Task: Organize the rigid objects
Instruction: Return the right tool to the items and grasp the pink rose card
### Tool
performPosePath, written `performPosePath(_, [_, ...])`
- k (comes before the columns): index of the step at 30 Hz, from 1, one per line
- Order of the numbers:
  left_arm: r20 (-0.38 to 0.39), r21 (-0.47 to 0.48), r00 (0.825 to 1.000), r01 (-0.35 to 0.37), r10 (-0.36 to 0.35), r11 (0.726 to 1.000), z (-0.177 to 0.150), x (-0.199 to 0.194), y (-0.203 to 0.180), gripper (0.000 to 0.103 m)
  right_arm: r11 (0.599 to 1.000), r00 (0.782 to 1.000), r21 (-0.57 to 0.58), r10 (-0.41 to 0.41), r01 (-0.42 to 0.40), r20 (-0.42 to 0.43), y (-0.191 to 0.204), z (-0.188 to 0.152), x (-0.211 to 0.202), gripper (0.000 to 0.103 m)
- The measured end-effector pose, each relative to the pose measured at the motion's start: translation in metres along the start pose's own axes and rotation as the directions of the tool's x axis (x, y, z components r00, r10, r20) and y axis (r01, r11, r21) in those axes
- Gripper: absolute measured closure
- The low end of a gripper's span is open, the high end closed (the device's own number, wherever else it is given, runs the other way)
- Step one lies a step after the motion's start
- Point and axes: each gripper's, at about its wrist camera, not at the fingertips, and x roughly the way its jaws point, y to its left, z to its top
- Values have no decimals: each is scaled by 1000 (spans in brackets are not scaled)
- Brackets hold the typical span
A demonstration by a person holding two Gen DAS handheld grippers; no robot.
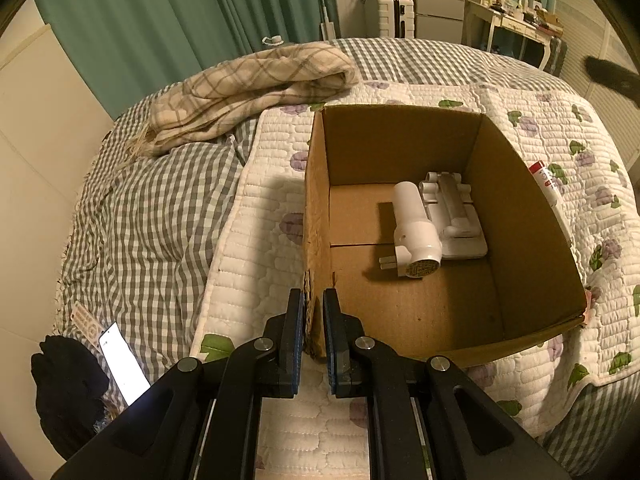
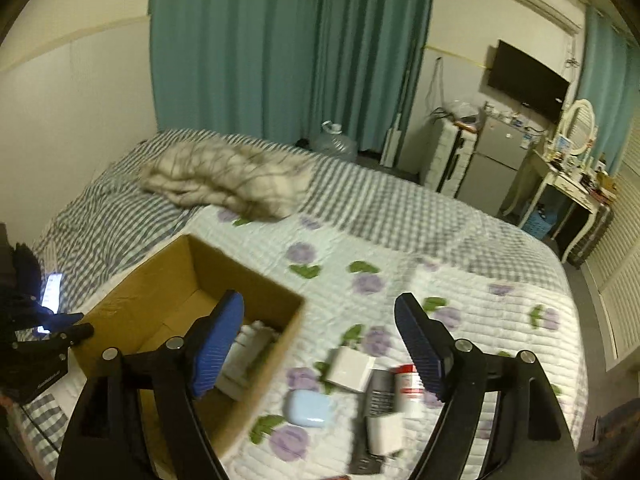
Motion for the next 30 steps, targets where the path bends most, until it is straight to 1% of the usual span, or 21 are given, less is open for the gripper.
performPosePath(2, [1, 1, 1000, -3, 3, 1000, 0, -1, -1, 93, 1000, 1000, 1, -26, 26, 3, -13, -3, -13, 21])
performPosePath(5, [3, 4, 1000, -8, 8, 1000, 0, -4, -1, 93, 999, 999, 5, -47, 47, -15, -30, -18, -27, 21])
performPosePath(7, [3, 5, 1000, -13, 13, 1000, 0, -4, -1, 93, 999, 998, 9, -50, 50, -41, -39, -37, -30, 21])
performPosePath(12, [4, 10, 1000, -30, 30, 999, 1, -5, -3, 93, 999, 986, 17, -37, 40, -162, -47, -99, -18, 21])
performPosePath(15, [4, 13, 999, -38, 38, 999, 1, -6, -5, 93, 998, 972, 66, 5, 11, -237, -51, -139, -5, 21])
performPosePath(18, [4, 9, 999, -42, 42, 999, 1, -6, -5, 93, 994, 954, 106, 63, -33, -293, -49, -170, 9, 21])
performPosePath(22, [1, 5, 999, -47, 47, 999, 1, -5, -5, 93, 989, 936, 110, 133, -102, -326, -39, -191, 22, 21])
performPosePath(24, [1, 5, 999, -47, 47, 999, 2, -5, -5, 93, 987, 929, 98, 153, -127, -336, -30, -198, 28, 21])
performPosePath(26, [0, 4, 999, -47, 47, 999, 2, -4, -5, 93, 984, 916, 91, 175, -152, -360, -24, -204, 37, 21])
performPosePath(30, [1, 6, 999, -47, 47, 999, 2, -5, -5, 93, 985, 900, 88, 173, -150, -401, -18, -214, 54, 21])
